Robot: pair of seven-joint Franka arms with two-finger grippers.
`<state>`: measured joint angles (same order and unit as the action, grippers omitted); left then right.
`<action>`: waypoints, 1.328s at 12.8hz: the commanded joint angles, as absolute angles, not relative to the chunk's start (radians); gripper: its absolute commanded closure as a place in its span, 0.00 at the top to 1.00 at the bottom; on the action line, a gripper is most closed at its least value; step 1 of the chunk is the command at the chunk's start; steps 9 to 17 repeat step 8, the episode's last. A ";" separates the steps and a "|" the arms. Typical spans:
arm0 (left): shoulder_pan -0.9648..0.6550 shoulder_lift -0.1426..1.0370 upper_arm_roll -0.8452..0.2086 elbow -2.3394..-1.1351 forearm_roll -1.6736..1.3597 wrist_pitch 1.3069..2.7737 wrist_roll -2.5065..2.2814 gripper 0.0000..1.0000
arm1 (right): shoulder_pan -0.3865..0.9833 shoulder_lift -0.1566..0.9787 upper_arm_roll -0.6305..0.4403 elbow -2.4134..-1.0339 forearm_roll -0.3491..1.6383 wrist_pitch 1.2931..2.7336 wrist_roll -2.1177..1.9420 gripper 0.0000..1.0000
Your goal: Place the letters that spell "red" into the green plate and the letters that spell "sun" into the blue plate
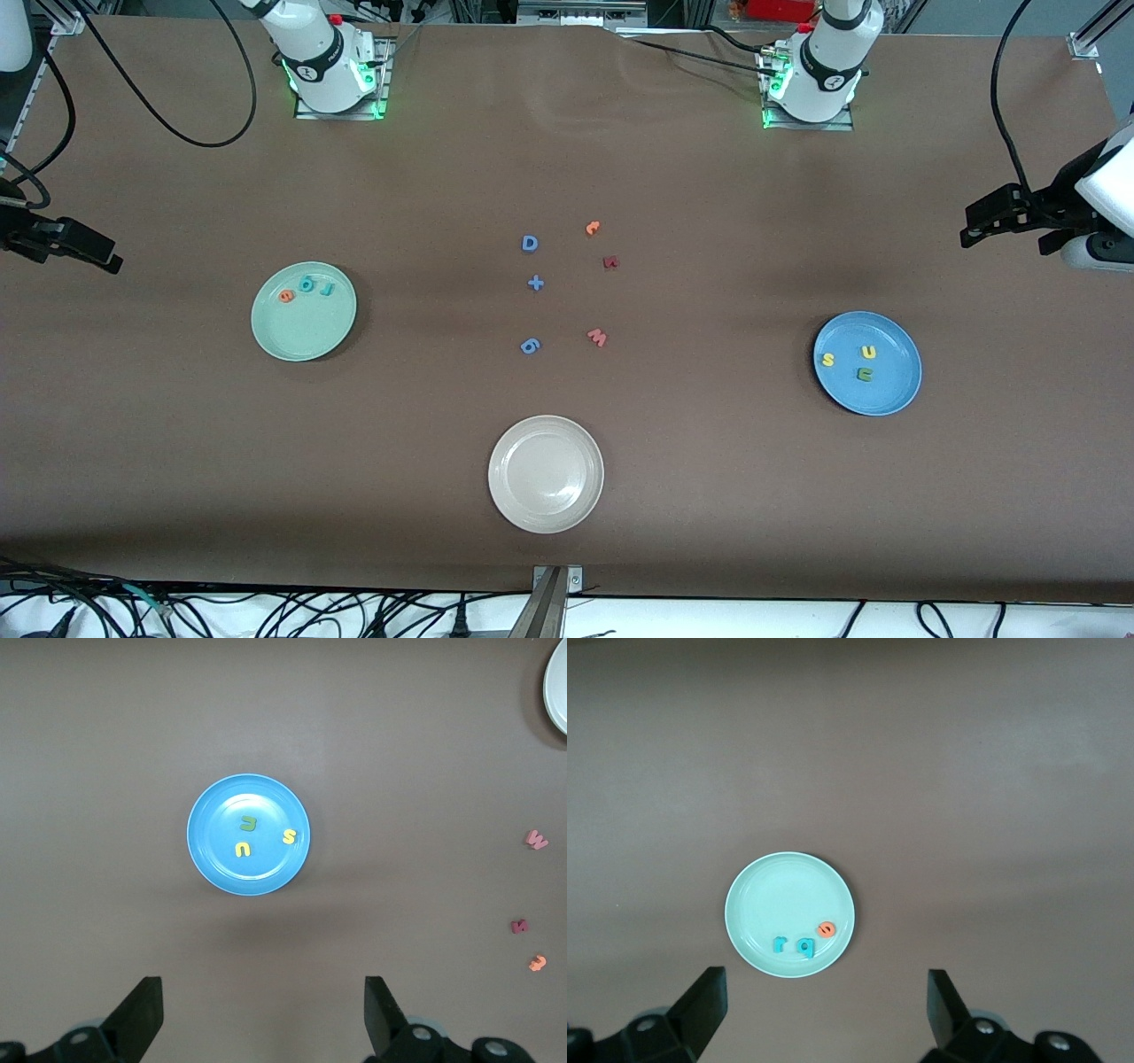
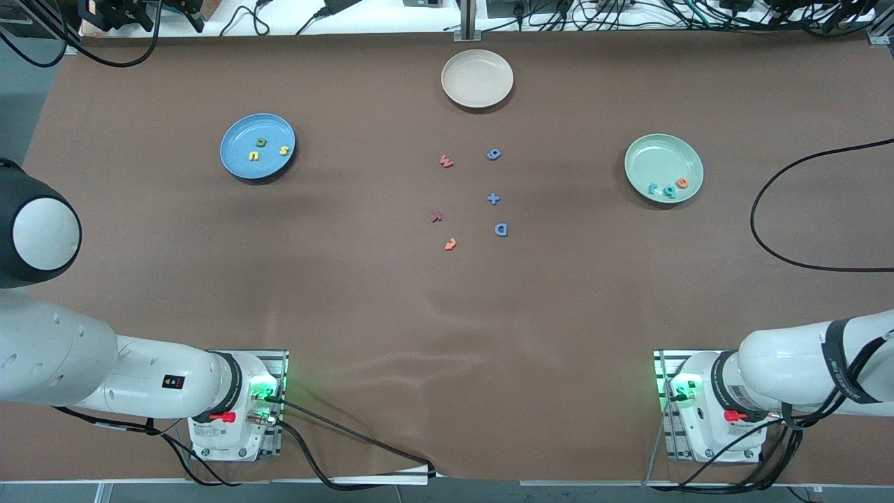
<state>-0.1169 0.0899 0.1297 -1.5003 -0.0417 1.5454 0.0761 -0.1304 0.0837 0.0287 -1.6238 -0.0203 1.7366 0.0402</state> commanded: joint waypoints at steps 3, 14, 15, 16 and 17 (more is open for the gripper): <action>-0.120 0.104 0.137 -1.470 -0.074 1.536 0.087 1.00 | -0.143 0.077 0.035 -1.566 -0.017 1.628 0.043 1.00; -0.120 0.104 0.137 -1.471 -0.074 1.536 0.087 1.00 | -0.152 0.083 0.034 -1.563 0.049 1.628 0.049 1.00; -0.120 0.104 0.137 -1.471 -0.074 1.536 0.087 1.00 | -0.152 0.083 0.034 -1.563 0.049 1.628 0.049 1.00; -0.120 0.104 0.137 -1.471 -0.074 1.536 0.087 1.00 | -0.152 0.083 0.034 -1.563 0.049 1.628 0.049 1.00; -0.120 0.104 0.137 -1.471 -0.074 1.536 0.087 1.00 | -0.152 0.083 0.034 -1.563 0.049 1.628 0.049 1.00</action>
